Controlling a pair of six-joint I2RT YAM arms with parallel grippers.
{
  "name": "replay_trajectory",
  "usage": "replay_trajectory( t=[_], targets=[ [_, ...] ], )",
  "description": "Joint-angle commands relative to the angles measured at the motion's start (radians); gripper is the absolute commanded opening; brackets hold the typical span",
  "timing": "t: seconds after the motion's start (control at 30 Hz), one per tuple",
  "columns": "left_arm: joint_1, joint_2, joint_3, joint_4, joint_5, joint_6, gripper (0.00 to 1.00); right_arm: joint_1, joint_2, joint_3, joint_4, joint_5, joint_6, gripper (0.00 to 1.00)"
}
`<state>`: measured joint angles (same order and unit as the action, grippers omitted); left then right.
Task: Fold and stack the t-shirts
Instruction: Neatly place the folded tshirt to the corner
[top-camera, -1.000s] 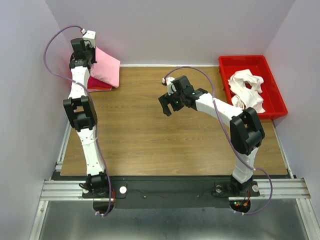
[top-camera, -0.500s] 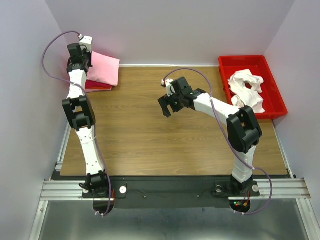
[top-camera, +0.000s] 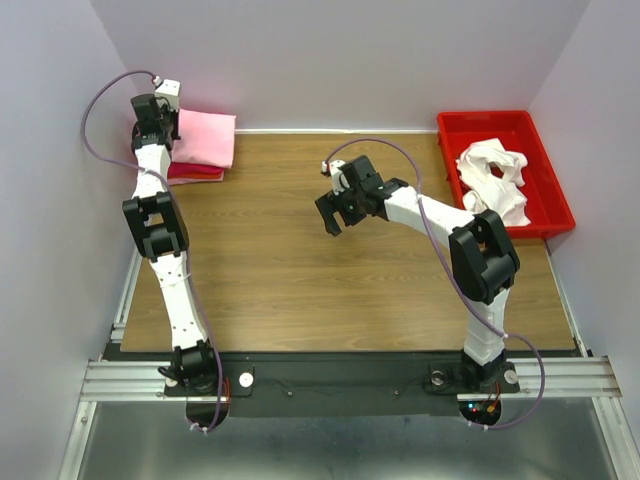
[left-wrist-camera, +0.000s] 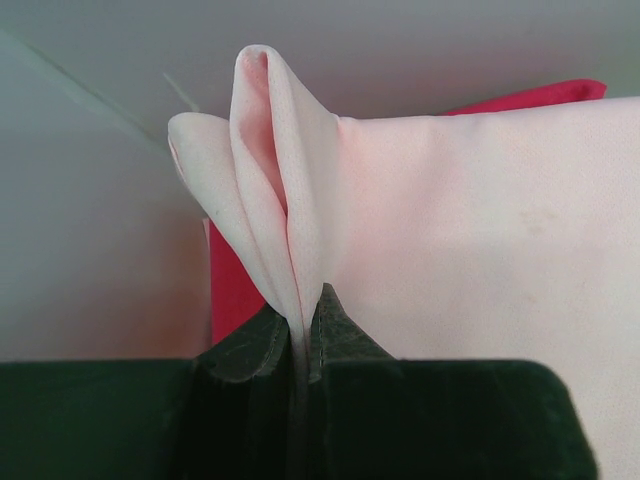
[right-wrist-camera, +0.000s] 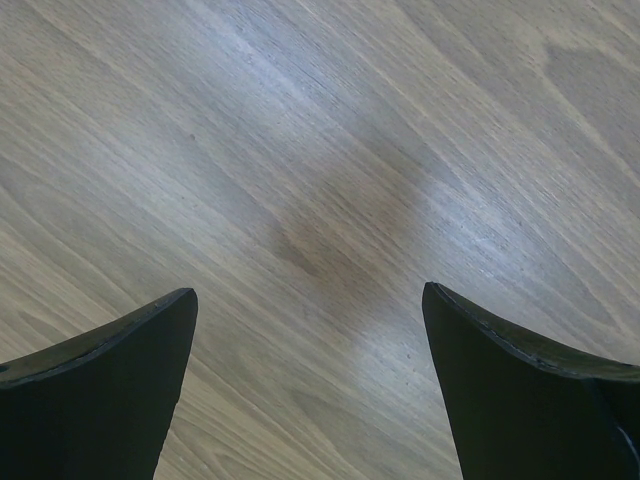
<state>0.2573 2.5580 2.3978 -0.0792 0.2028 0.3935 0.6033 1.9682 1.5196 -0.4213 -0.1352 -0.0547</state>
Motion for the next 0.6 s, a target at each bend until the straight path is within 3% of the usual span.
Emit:
replay_trajectory(
  t=[0.0, 0.57],
  targets=[
    [0.040, -0.015, 0.060, 0.101, -0.009, 0.012, 0.04, 0.003, 0.008, 0.037, 0.003, -0.007, 0.006, 1.00],
    [0.065, -0.024, 0.031, 0.107, 0.006, 0.027, 0.07, 0.003, 0.014, 0.036, 0.003, -0.018, 0.009, 1.00]
  ],
)
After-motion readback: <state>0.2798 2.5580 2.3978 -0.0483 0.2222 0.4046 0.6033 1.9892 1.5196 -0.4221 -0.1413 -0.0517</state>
